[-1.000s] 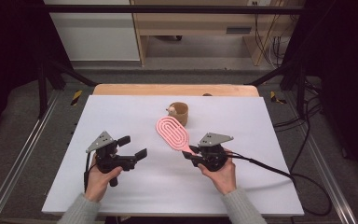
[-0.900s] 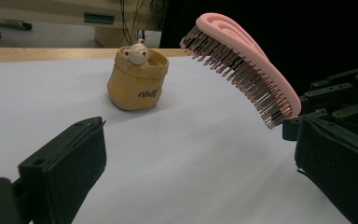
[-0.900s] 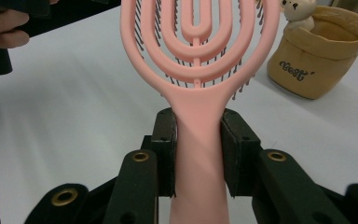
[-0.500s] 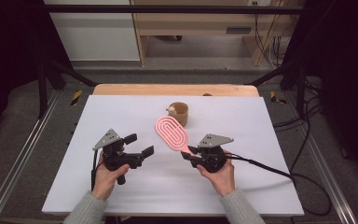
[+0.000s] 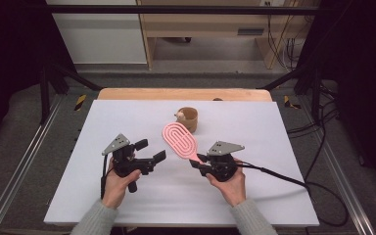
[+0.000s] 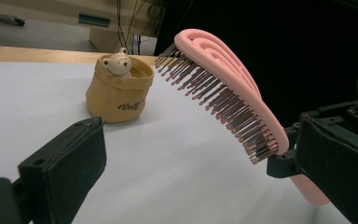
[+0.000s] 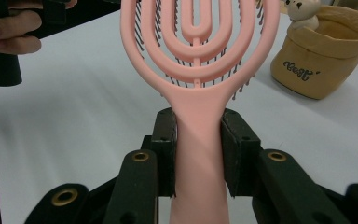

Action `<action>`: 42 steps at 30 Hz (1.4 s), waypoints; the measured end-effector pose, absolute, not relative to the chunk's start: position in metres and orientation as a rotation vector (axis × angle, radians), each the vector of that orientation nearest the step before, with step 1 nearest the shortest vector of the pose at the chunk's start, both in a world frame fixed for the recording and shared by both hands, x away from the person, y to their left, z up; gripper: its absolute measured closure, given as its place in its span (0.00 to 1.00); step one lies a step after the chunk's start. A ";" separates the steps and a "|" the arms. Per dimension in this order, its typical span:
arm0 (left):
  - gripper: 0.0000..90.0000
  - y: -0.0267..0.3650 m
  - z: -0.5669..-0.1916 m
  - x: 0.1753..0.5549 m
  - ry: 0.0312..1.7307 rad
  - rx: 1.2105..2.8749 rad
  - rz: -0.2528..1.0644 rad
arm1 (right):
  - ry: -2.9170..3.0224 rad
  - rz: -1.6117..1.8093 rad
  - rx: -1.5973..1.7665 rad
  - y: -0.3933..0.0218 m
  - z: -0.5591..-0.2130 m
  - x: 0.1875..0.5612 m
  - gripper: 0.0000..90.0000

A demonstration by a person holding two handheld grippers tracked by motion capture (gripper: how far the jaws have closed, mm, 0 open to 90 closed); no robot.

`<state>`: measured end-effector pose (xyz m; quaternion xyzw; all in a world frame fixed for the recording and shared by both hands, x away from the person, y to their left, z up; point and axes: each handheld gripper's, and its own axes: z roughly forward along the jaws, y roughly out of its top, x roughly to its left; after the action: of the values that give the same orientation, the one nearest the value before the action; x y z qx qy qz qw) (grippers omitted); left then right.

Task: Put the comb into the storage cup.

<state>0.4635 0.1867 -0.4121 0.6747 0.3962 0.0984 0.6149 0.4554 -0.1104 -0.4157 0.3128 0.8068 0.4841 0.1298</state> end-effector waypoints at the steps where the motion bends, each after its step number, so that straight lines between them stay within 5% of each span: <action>1: 0.02 0.186 -0.412 0.464 0.913 1.553 0.225 | 2.344 1.408 0.908 -0.111 -0.416 0.455 0.77; 42: 0.02 0.152 -0.409 0.476 0.955 1.484 0.135 | 2.345 1.420 0.901 -0.111 -0.414 0.455 0.77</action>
<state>0.4757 0.1524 -0.4091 0.6488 0.4175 0.0592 0.6334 0.4546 -0.1114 -0.4139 0.3096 0.8059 0.4882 0.1278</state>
